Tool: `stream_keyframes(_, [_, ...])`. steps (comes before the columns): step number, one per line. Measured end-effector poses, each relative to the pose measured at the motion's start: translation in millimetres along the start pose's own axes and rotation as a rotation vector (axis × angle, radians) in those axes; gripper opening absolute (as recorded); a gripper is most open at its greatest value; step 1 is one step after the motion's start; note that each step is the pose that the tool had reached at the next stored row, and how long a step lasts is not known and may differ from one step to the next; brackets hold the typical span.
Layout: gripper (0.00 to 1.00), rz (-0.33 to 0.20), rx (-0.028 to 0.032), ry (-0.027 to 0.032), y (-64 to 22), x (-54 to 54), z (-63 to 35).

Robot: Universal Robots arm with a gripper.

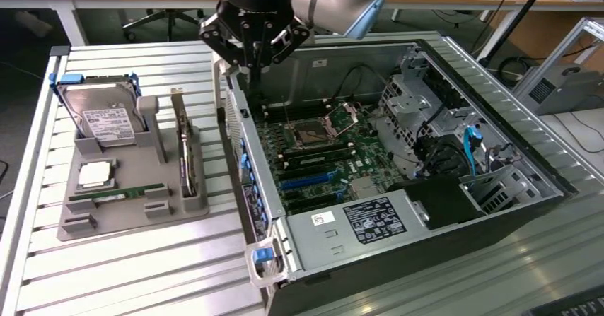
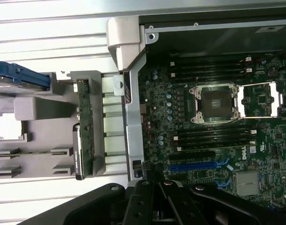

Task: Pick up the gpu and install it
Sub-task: 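Reach for the gpu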

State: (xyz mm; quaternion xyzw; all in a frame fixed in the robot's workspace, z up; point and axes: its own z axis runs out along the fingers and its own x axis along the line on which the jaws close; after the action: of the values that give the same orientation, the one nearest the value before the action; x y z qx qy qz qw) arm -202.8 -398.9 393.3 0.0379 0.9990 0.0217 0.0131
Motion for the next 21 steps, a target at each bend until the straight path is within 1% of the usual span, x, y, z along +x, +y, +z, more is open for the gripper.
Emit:
stream_keyframes(7, [0.11,0.000,0.0000,0.0000,-0.5,6.9,-0.2])
stream_keyframes(21, [0.11,0.000,0.0000,0.0000,-1.3,16.9,-0.5])
